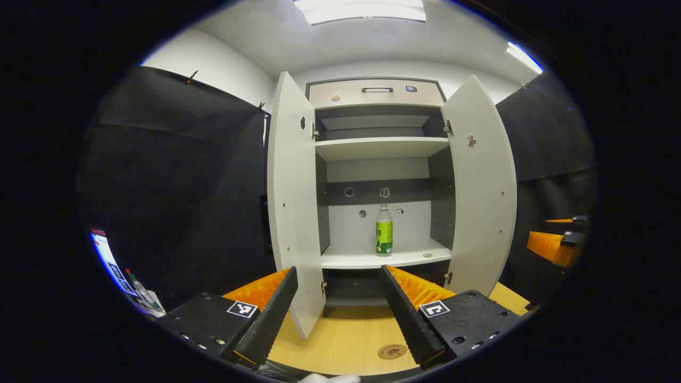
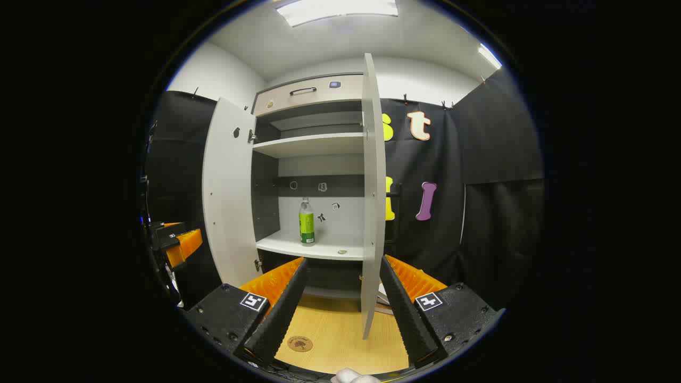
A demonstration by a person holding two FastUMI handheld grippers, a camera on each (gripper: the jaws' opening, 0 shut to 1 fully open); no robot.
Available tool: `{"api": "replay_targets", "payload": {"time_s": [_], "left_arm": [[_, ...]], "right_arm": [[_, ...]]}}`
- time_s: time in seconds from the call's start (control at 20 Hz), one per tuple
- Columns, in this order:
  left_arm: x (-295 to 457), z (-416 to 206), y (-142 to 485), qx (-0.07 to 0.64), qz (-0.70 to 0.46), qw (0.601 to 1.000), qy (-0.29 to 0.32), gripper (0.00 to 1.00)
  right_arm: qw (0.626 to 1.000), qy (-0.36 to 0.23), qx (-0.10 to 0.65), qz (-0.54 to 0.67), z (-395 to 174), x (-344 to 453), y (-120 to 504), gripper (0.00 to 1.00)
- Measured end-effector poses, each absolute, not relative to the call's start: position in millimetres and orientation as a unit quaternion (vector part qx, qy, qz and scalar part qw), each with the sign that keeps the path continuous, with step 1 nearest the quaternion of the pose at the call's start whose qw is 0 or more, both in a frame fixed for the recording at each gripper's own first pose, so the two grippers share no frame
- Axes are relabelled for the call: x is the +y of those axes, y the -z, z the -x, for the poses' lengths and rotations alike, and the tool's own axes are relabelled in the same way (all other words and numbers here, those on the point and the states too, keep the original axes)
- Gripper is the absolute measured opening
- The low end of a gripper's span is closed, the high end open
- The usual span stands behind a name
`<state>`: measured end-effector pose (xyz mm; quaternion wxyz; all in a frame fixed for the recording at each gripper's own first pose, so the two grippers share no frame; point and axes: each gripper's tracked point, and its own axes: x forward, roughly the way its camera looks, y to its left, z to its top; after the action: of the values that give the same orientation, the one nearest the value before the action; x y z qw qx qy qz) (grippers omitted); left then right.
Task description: Grasp the bottle in the cabinet with the left hand and place it on the coaster, then close the right door with the right hand and the left door with the left hand.
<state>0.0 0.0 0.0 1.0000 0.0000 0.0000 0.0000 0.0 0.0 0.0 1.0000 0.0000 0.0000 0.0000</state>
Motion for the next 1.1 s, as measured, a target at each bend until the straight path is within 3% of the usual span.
{"api": "replay_targets", "payload": {"time_s": [0.55, 0.6, 0.75, 1.1], "left_arm": [[-14, 36, -19, 0.002, -0.011, 0.999, -0.045, 0.98], [-15, 34, -20, 0.001, -0.013, 0.999, -0.044, 0.92], [-19, 28, -20, 0.0, -0.017, 0.999, -0.042, 0.95], [-45, -68, -29, -0.016, -0.006, 1.0, 0.006, 0.95]], "right_arm": [[0.999, -0.041, -0.004, -0.007, 21, -35, -7, 0.83], [0.999, -0.039, -0.003, -0.008, 21, -37, -6, 0.83], [0.999, -0.043, -0.002, -0.014, 21, -34, -6, 0.83], [1.0, -0.013, 0.004, -0.027, -6, -29, -11, 0.83]]}}
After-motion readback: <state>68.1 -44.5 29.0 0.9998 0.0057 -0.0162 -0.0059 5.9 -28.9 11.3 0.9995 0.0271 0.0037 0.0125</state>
